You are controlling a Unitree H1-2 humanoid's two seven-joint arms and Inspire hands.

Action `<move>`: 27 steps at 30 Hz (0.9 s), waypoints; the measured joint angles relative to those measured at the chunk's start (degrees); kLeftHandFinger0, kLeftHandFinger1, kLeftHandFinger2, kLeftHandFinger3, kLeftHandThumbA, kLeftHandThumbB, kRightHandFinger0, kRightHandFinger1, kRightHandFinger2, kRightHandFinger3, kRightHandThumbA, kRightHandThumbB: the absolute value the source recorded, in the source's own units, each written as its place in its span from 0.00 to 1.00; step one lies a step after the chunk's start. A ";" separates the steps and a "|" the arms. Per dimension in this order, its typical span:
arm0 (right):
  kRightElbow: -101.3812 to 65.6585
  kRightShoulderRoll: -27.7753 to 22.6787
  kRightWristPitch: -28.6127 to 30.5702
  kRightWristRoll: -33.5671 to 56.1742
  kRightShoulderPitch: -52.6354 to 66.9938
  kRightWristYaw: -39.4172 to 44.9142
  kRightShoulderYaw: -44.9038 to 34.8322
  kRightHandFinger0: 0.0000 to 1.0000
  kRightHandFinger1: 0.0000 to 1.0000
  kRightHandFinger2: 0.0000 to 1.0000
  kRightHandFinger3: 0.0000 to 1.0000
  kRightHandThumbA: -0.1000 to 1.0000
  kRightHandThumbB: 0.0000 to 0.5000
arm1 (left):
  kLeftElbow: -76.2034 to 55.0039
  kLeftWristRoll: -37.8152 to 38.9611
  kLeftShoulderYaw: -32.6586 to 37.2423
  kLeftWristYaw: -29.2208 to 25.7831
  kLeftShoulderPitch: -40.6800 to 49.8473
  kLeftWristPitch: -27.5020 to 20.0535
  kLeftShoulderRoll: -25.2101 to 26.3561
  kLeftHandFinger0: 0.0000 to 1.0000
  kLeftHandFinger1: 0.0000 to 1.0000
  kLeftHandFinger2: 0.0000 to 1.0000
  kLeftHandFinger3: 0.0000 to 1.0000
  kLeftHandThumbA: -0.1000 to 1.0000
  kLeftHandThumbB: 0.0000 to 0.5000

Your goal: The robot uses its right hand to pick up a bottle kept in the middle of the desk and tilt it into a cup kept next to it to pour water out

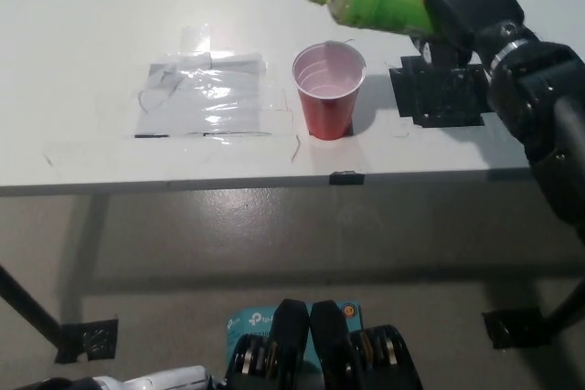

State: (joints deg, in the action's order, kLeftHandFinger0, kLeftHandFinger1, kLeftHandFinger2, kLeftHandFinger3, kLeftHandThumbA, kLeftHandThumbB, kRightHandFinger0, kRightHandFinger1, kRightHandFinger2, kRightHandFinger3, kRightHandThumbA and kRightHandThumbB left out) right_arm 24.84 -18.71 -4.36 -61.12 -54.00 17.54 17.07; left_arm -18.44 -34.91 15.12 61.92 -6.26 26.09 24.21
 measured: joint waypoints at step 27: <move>4.75 16.59 0.56 26.86 13.22 -3.01 -29.79 0.00 0.00 0.00 0.42 0.00 0.00 | 0.11 -0.14 -0.02 -0.01 1.07 -0.03 -0.59 1.00 1.00 1.00 1.00 1.00 0.96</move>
State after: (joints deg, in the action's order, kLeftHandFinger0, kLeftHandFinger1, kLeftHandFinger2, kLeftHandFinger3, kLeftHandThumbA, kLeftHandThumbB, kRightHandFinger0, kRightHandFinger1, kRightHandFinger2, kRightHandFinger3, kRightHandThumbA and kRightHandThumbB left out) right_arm 29.59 -2.12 -3.80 -34.26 -40.77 14.53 -12.72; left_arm -18.33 -35.04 15.10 61.90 -5.19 26.06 23.61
